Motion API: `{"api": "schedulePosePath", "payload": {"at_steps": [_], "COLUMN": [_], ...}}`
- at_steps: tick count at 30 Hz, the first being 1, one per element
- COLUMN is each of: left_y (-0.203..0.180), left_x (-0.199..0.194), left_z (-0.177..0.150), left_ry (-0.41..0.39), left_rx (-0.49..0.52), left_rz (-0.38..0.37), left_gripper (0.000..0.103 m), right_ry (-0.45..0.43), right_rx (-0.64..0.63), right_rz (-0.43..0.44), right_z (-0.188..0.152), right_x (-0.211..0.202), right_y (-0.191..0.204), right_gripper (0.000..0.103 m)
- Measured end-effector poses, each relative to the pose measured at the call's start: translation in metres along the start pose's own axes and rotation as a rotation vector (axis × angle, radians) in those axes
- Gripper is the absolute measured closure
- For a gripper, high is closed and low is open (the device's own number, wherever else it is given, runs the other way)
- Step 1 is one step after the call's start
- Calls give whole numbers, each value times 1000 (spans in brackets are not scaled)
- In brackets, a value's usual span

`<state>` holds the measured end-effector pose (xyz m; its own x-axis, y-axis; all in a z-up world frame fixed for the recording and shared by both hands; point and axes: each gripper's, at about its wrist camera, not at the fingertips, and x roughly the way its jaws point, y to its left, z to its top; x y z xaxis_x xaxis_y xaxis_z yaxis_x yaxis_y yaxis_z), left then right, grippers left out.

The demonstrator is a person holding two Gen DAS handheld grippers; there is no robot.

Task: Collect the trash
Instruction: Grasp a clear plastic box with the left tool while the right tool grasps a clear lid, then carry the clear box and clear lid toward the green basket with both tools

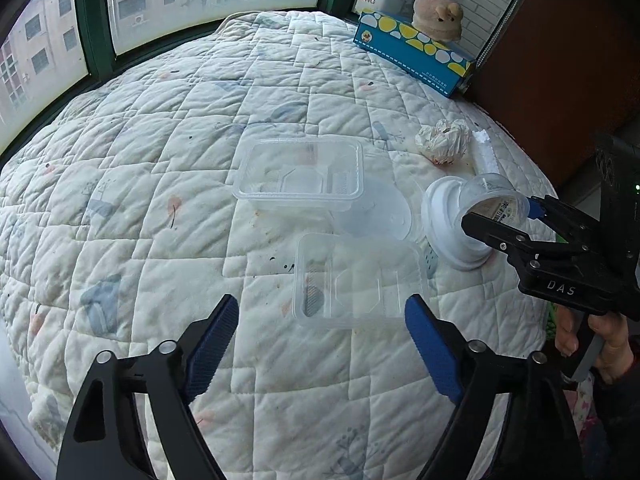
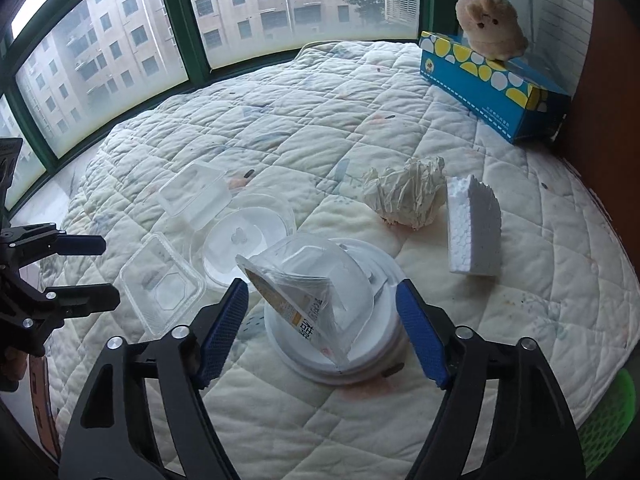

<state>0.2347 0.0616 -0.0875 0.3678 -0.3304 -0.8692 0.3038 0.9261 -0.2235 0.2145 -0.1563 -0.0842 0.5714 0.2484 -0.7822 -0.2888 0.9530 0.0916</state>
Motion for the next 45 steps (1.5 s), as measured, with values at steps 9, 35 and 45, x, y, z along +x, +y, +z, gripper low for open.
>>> {"api": "schedulePosePath", "payload": {"at_steps": [9, 35, 45], "left_y": [-3, -19, -60], "left_x": [19, -5, -22], "left_z": [6, -20, -32], "left_ry": [59, 46, 37], "left_rx": [30, 73, 139], "left_rz": [-39, -33, -67], "left_gripper": [52, 97, 97], "right_ry": [-15, -105, -130], "right_rx": [34, 77, 141], "right_rz": [2, 26, 5], "right_z": [-7, -28, -59], "right_x": [-8, -63, -93], "right_y": [-8, -12, -36], "right_gripper": [63, 65, 65]}}
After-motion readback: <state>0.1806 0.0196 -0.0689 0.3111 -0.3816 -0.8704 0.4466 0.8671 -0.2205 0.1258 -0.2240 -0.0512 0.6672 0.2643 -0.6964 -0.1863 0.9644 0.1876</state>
